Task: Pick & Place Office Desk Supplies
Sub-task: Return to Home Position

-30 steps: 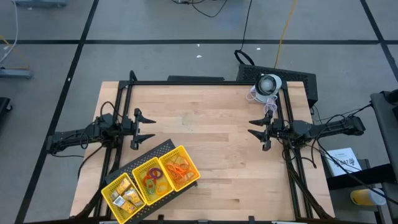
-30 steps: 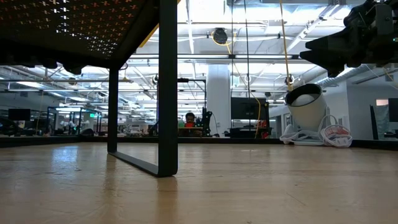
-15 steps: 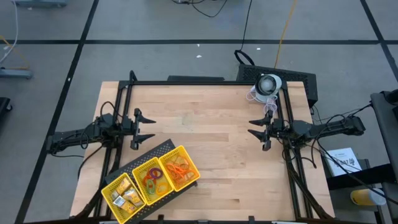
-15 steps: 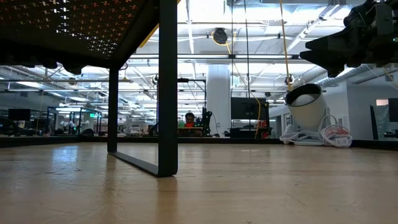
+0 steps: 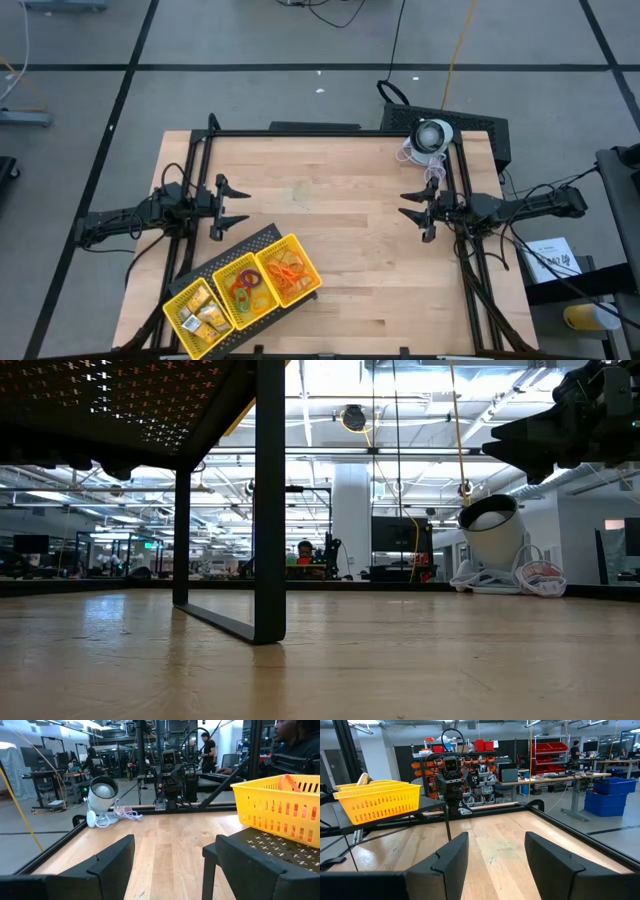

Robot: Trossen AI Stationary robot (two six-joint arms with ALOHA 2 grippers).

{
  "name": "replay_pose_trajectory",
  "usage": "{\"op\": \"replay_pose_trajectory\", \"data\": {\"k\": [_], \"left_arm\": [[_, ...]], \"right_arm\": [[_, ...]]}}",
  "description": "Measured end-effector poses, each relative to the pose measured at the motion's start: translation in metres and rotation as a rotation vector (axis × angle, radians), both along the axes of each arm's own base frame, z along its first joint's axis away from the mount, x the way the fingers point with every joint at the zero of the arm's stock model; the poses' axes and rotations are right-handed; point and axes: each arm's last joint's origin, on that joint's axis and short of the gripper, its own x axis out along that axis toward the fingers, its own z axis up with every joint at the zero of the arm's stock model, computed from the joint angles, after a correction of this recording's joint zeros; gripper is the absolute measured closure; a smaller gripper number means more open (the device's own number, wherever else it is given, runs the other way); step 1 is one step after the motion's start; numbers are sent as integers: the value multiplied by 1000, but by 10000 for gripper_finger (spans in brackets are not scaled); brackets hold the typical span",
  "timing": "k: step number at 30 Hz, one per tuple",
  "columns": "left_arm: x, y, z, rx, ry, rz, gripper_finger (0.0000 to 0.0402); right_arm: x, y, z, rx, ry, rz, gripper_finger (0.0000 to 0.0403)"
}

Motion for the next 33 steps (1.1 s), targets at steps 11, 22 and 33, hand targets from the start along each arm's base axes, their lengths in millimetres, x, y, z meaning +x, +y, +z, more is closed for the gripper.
{"op": "replay_pose_trajectory", "data": {"k": [11,22,33], "left_arm": [[0,0,0,-17,0,-1,117],[0,0,0,-17,0,-1,117],[0,0,0,-17,1,-1,117]], "right_arm": [[0,0,0,0,0,0,216],[0,0,0,0,0,0,216],[0,0,0,0,0,0,216]]}}
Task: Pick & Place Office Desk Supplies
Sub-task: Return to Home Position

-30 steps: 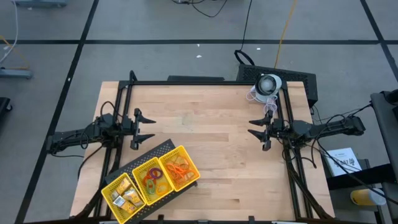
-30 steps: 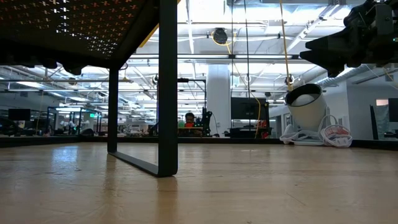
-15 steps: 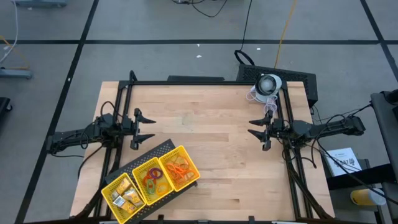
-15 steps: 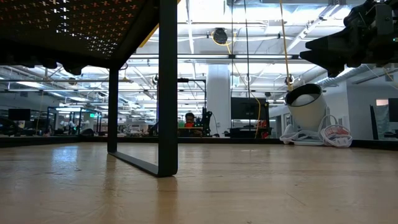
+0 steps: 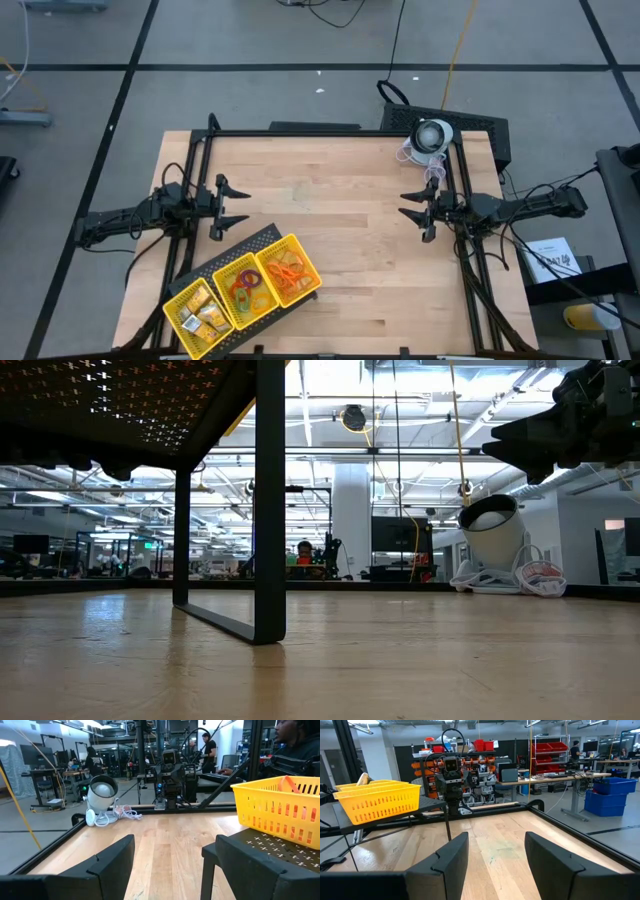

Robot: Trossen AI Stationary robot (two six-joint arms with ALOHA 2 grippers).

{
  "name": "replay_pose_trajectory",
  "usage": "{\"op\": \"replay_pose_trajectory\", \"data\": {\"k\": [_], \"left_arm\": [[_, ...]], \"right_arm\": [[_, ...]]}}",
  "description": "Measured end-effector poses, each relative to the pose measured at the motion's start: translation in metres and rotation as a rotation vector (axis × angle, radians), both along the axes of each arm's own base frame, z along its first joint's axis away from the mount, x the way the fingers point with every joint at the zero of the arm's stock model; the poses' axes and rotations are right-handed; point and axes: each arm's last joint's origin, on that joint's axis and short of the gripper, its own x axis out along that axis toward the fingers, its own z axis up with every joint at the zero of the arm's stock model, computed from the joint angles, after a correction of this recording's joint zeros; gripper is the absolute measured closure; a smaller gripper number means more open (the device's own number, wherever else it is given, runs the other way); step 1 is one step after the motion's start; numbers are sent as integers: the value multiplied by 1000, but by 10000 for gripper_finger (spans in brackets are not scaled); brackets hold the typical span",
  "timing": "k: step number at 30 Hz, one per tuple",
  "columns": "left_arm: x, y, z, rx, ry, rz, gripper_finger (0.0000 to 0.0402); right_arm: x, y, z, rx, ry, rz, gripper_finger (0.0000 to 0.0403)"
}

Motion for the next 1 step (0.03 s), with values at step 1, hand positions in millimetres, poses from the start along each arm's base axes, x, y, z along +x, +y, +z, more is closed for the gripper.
{"op": "replay_pose_trajectory", "data": {"k": [1], "left_arm": [[0,0,0,0,0,0,117]], "right_arm": [[0,0,0,0,0,0,216]]}}
